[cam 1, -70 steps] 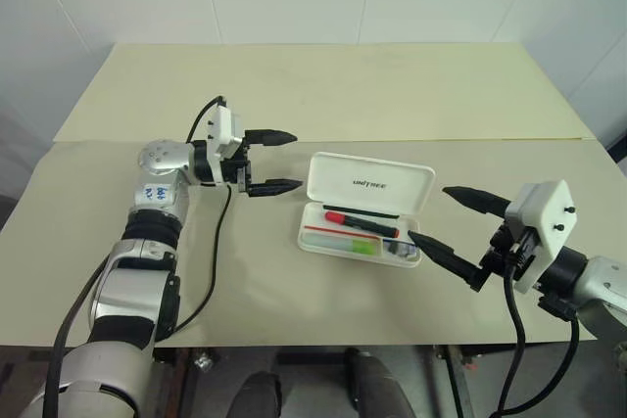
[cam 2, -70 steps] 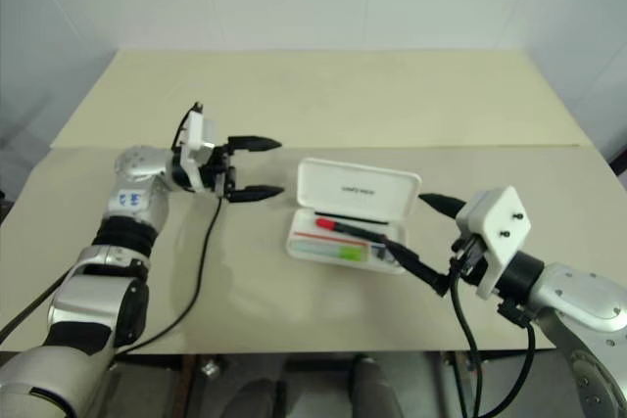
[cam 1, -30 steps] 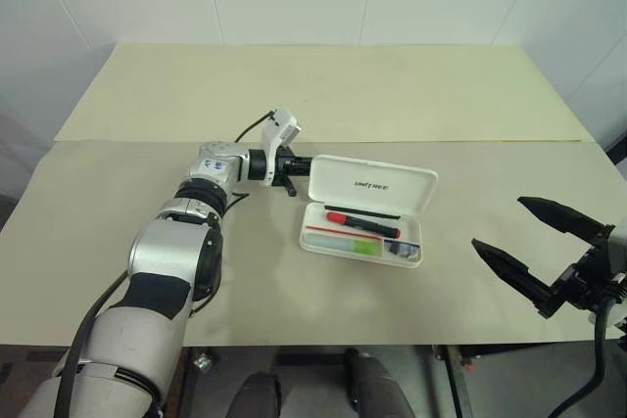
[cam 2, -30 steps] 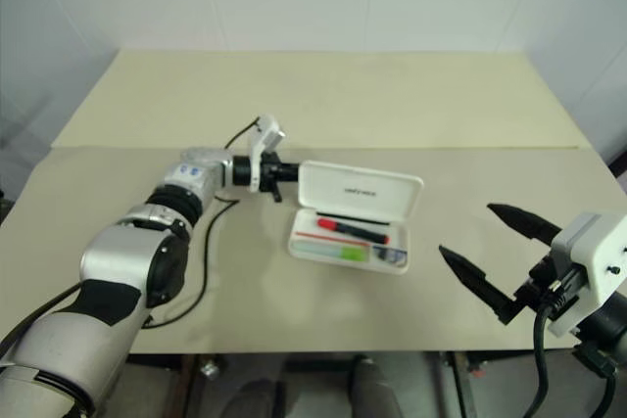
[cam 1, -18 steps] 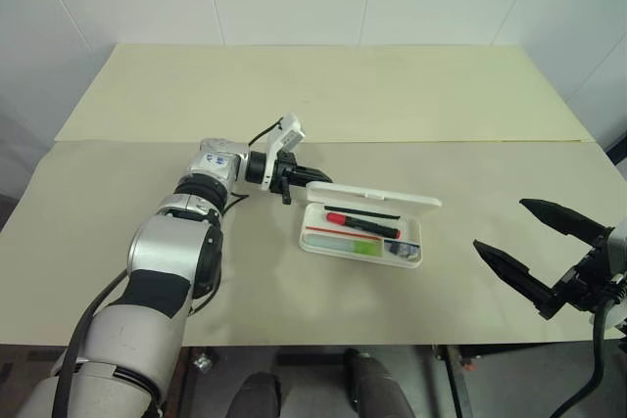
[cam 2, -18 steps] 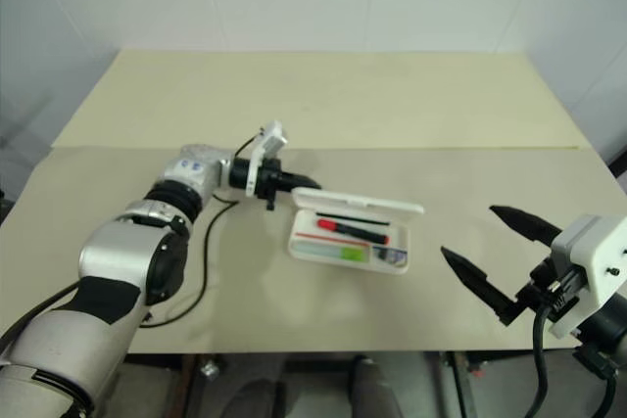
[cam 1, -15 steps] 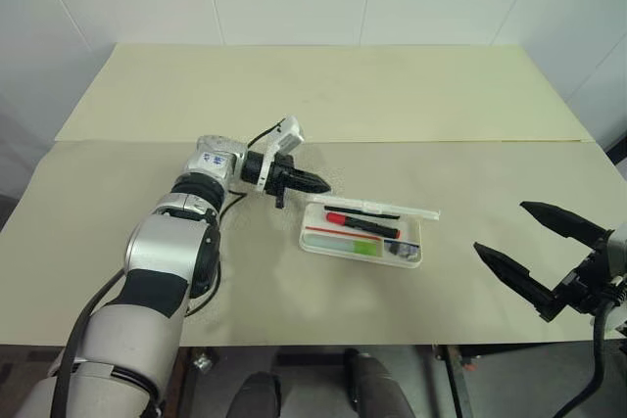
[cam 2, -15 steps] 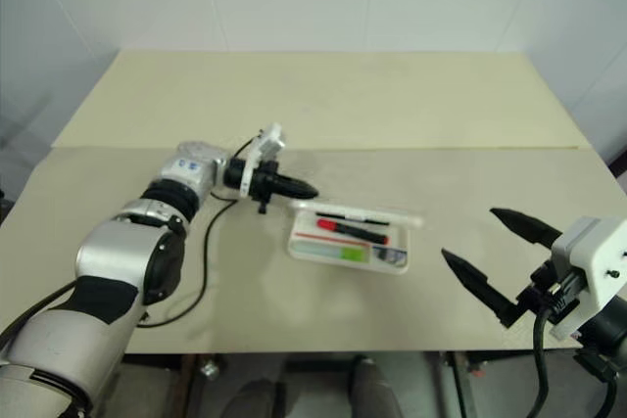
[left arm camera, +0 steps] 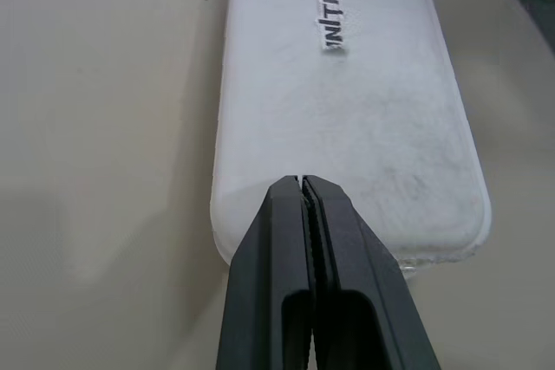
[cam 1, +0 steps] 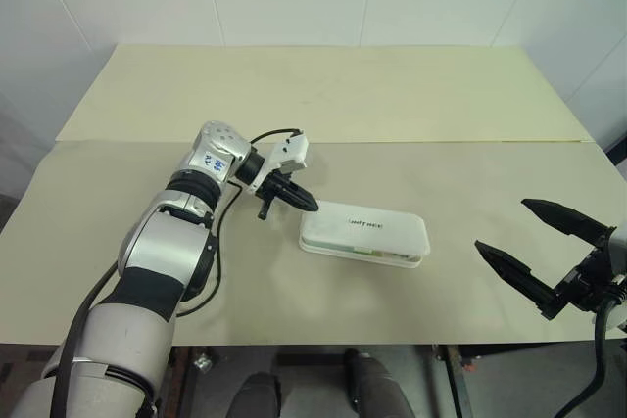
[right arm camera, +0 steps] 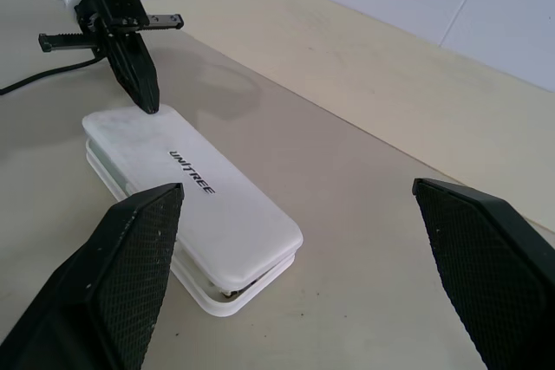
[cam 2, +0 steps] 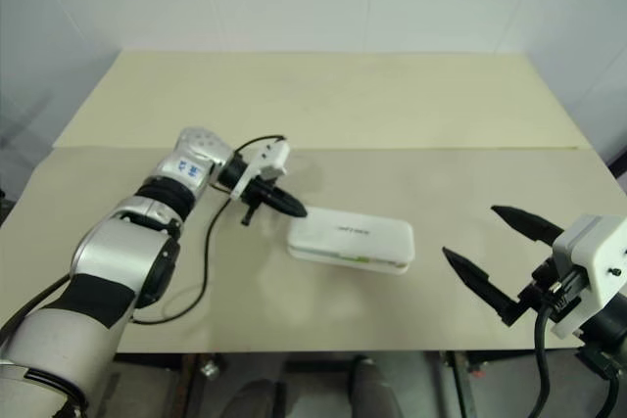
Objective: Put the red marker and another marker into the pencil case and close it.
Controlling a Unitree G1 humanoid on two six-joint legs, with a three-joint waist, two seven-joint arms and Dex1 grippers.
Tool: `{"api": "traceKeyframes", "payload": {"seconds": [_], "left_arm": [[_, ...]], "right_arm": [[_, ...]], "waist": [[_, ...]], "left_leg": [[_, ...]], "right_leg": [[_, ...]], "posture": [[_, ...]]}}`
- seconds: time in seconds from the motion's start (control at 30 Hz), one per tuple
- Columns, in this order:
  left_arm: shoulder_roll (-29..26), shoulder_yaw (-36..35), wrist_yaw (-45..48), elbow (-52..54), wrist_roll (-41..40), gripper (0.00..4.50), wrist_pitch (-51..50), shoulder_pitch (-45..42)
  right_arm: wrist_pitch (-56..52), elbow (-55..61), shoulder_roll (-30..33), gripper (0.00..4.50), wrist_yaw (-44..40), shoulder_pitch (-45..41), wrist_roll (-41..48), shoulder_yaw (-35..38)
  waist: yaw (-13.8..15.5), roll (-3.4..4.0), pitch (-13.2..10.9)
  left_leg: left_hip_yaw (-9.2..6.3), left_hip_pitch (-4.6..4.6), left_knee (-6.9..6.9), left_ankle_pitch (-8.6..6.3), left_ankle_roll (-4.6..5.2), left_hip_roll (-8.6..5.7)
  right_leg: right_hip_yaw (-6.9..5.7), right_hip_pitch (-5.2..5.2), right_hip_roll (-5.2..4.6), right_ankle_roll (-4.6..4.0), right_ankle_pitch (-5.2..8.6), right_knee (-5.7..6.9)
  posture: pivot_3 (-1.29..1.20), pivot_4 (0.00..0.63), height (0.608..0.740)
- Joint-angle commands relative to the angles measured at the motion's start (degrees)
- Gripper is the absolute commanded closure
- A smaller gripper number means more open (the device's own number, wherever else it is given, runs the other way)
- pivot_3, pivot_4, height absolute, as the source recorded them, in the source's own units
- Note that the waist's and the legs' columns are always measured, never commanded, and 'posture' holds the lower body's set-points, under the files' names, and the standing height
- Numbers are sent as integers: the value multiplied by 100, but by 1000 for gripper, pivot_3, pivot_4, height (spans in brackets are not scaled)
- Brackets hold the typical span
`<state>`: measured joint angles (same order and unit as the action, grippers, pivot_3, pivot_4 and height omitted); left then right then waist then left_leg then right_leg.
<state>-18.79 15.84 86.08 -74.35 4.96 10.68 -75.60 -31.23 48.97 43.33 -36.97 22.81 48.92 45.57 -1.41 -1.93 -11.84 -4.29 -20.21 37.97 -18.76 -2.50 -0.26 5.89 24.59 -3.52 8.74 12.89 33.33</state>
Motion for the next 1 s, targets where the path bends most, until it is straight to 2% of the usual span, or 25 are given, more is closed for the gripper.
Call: {"api": "traceKeyframes", "payload": {"seconds": [0.03, 0.27, 0.37, 0.63, 1.0], "left_arm": [[43, 196, 642, 264, -148, 4445, 409, 47], [99, 856, 642, 739, -541, 4445, 975, 216], [106, 1088, 642, 896, -377, 4445, 1478, 336], [335, 1051, 642, 1295, -480, 4445, 2373, 523], [450, 1237, 331, 1168, 213, 4445, 3176, 539]], "right_arm": [[142, -1, 74, 0, -52, -42, -21, 154], [163, -66, 115, 0, -167, -11, -92, 158], [179, -127, 142, 0, -274, 12, -140, 186], [244, -205, 124, 0, -356, 29, -247, 191], [304, -260, 62, 0, -335, -39, -394, 46]], "waist": [[-1, -1, 0], [1, -1, -1], [-1, -3, -1], [13, -4, -2], [10, -5, -3]], "left_leg": [[0, 0, 0, 0, 0, 0], [0, 0, 0, 0, 0, 0], [1, 0, 0, 0, 0, 0], [2, -1, 8, 0, 1, 0], [8, 1, 9, 1, 2, 0]], "right_leg": [[0, 0, 0, 0, 0, 0], [3, -1, 0, 0, 0, -1], [5, -1, 1, 0, 0, -1], [8, -5, 3, 0, 0, -5], [15, -7, 5, 0, 1, -9]], "posture": [[0, 150, 740], [0, 150, 740], [0, 150, 740], [0, 150, 740], [0, 150, 740]]}}
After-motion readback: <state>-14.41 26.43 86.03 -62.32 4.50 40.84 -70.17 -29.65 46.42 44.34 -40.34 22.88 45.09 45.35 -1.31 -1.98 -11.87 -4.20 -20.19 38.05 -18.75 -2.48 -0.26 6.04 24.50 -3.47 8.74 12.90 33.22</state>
